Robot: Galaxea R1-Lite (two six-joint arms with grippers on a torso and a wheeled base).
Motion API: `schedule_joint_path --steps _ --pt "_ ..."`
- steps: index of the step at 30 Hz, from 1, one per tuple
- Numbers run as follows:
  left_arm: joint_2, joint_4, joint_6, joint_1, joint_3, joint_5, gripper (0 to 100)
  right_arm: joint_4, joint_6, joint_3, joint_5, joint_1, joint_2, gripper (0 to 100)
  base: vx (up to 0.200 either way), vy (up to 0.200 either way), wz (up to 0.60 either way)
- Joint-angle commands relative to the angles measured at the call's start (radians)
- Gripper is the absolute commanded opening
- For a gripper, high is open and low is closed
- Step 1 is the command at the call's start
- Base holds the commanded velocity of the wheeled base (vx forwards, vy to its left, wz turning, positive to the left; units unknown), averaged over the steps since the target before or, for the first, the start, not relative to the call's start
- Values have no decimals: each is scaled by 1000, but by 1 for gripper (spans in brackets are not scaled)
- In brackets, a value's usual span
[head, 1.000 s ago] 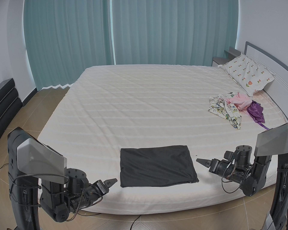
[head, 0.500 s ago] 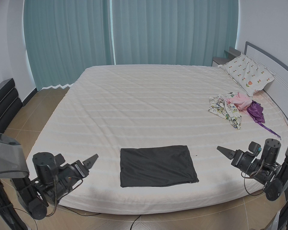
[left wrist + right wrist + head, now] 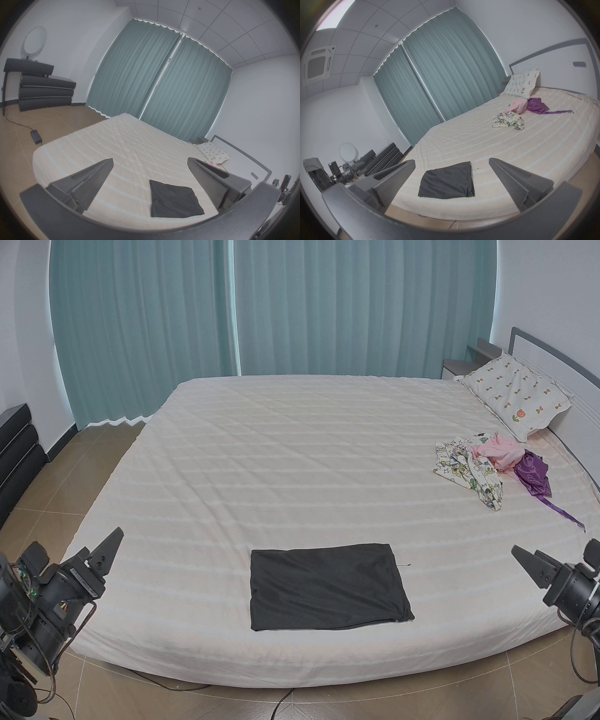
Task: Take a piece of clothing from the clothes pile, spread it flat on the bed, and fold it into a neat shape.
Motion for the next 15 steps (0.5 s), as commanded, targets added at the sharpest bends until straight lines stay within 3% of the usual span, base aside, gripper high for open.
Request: schedule_joint_path --steps 1,9,14,15 --pt "-537 393 102 44 12 105 100 509 -149 15 -24 -1 -653 100 0 0 0" --pt "-924 746 244 50 8 148 100 918 -204 15 -26 -41 -1021 100 0 0 0" --pt "-1080 874 320 52 5 192 100 1023 -293 21 -23 -86 -1124 100 0 0 0" --pt "-1157 920 364 53 5 194 100 1036 -316 18 -6 -130 -1144 100 0 0 0"
